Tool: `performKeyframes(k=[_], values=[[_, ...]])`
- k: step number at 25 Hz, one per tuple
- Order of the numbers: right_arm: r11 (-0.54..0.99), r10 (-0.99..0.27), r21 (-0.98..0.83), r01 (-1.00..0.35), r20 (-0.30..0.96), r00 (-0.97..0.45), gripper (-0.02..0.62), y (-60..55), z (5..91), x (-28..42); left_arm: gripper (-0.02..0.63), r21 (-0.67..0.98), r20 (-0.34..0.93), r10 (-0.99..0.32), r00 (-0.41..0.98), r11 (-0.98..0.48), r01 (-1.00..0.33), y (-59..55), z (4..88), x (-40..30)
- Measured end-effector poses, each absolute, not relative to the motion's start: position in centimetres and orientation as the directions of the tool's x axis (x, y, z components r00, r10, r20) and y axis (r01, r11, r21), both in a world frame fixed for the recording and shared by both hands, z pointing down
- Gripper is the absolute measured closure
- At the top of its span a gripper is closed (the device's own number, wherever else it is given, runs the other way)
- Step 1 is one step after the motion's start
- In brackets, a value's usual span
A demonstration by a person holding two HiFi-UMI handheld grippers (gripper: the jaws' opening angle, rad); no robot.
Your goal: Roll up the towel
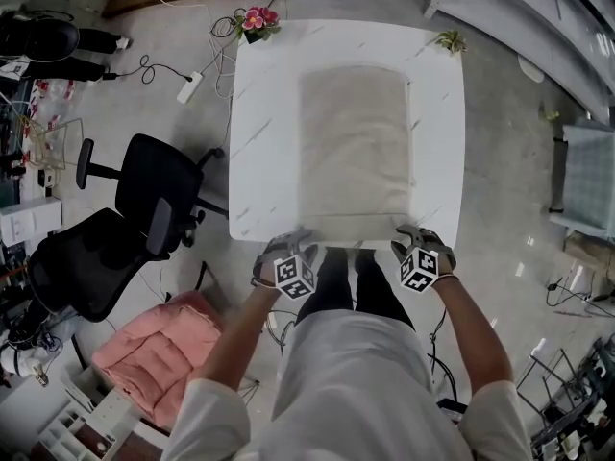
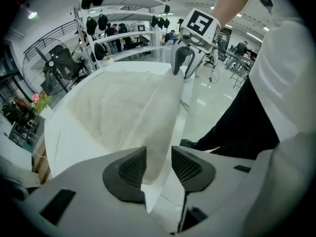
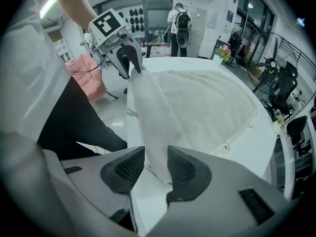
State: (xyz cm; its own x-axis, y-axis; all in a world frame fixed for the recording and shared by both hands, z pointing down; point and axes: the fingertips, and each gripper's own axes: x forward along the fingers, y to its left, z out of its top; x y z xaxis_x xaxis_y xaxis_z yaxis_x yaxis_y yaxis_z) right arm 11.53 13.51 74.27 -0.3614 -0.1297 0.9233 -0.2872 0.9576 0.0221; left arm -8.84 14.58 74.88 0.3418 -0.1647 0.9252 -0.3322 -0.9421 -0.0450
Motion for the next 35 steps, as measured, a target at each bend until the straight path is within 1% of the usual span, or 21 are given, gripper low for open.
performKeyframes(k=[2,4,5,7,8,11,23,27,32,35], values=[[0.960,-0.138,0.040,-0.276,0.928,-0.345,0.437,13.7,75.2,11.8,0.429,-0.068,0.930,-0.180,0.319,-0.941,-0.332,14.5,75.9,-9.0],[0.962,-0.154,0.063,-0.267,0.930,-0.335,0.446,13.8,75.9,12.0,0.447,-0.103,0.931,-0.205,0.302,-0.941,-0.322,14.1,76.5,-9.0],[0.960,-0.170,0.081,-0.267,0.928,-0.331,0.462,13.5,76.1,12.0,0.474,-0.119,0.930,-0.218,0.295,-0.941,-0.317,13.9,76.6,-9.0],[0.955,-0.203,0.111,-0.276,0.922,-0.330,0.522,13.0,76.2,12.1,0.513,-0.133,0.929,-0.228,0.292,-0.941,-0.310,13.6,76.6,-9.0],[0.952,-0.208,0.113,-0.283,0.920,-0.332,0.533,12.9,76.2,12.1,0.530,-0.132,0.929,-0.226,0.293,-0.943,-0.307,13.7,76.5,-9.0],[0.954,-0.191,0.092,-0.284,0.919,-0.344,0.558,13.9,76.0,12.0,0.541,-0.106,0.932,-0.200,0.302,-0.948,-0.301,14.8,76.3,-9.1],[0.969,0.002,-0.095,-0.230,0.927,-0.374,0.560,19.6,74.5,12.3,0.541,0.062,0.936,-0.032,0.352,-0.965,-0.254,20.2,74.4,-9.0],[0.963,0.054,-0.148,-0.227,0.925,-0.376,0.558,18.4,74.0,12.3,0.541,0.115,0.928,0.023,0.372,-0.967,-0.229,19.1,73.8,-9.0],[0.939,0.083,-0.205,-0.277,0.915,-0.395,0.557,15.1,73.3,12.0,0.540,0.202,0.910,0.108,0.400,-0.958,-0.203,16.6,73.2,-9.3],[0.931,0.075,-0.207,-0.302,0.915,-0.397,0.555,12.7,73.1,12.0,0.538,0.215,0.906,0.113,0.407,-0.953,-0.213,14.1,73.0,-9.4]])
